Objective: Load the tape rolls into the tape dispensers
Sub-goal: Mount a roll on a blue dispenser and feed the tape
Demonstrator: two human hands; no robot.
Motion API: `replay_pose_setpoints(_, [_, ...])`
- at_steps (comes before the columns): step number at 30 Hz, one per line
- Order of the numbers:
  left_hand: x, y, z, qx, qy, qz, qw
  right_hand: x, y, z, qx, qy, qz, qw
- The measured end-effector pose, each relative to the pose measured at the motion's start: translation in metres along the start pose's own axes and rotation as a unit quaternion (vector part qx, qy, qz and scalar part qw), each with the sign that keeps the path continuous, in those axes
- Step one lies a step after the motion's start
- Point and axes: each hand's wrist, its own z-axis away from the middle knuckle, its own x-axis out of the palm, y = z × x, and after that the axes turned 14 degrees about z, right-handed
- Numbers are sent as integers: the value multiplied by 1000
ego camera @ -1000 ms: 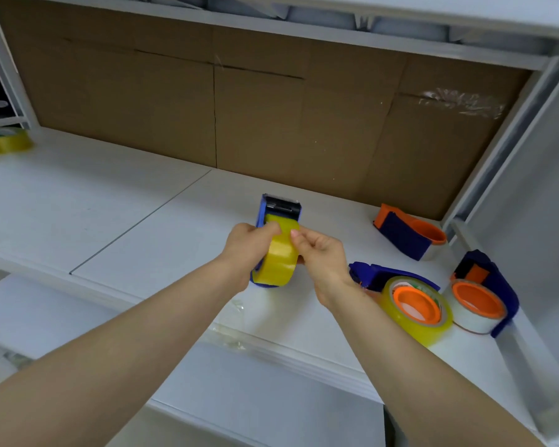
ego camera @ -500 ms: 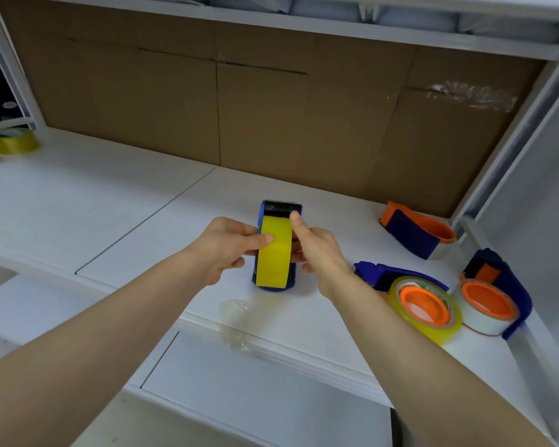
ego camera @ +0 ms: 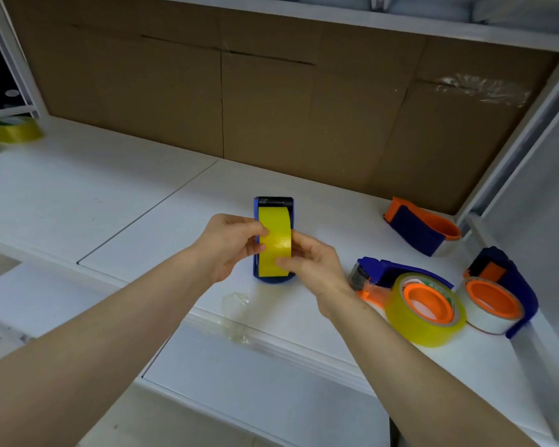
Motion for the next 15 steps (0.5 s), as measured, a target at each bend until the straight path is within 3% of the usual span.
replay_pose_setpoints(4, [1, -4, 3, 3, -26, -14, 1000, -9, -22, -12, 95, 40, 20, 994])
replay_pose_setpoints(9, [2, -6, 1, 25, -22, -31, 999, 0, -17, -14, 9, 65, 47, 997])
replay_pose_setpoints(15, [-3, -3, 0, 26, -17, -56, 998, 0, 5, 0, -39, -1, -4, 999])
